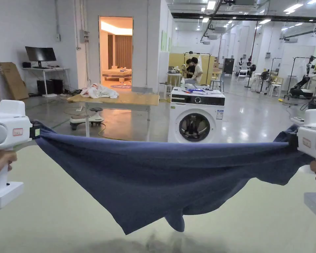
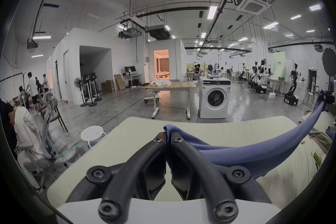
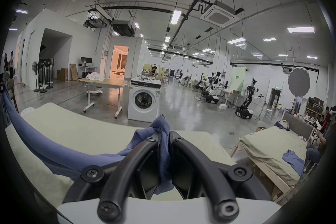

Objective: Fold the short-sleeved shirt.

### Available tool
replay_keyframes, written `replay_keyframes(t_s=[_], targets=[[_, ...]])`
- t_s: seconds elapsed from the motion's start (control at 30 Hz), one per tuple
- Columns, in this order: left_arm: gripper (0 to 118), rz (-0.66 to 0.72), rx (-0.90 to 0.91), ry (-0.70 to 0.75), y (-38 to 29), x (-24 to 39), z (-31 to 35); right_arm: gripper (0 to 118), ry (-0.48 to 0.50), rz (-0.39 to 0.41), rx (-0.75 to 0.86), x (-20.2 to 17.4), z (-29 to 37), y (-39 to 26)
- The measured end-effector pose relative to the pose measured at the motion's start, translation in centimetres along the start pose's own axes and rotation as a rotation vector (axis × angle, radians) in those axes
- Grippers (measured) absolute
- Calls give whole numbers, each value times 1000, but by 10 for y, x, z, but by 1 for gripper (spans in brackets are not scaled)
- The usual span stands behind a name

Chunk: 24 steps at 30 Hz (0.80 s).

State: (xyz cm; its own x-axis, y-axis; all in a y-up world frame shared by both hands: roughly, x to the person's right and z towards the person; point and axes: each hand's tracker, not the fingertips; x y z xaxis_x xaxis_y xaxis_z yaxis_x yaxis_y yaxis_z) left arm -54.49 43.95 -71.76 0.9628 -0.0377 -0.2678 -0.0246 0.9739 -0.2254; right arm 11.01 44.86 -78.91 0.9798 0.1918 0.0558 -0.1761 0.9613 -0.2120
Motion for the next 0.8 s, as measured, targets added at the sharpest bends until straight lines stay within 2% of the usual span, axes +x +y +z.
replay_keyframes(t_s=[0.3,0.43,0.63,0.8], targets=[[0,77,-126,-43,-145,-13,57,7,26,34,-149,-2,55,-148],[0,84,-166,-56,-196,-20,103,7,38,5,-224,10,82,-214],[0,46,-227,-45,-253,-21,161,7,42,10,-291,13,145,-276],[0,87,-320,-27,-290,-30,185,7,35,12,-328,12,188,-303]])
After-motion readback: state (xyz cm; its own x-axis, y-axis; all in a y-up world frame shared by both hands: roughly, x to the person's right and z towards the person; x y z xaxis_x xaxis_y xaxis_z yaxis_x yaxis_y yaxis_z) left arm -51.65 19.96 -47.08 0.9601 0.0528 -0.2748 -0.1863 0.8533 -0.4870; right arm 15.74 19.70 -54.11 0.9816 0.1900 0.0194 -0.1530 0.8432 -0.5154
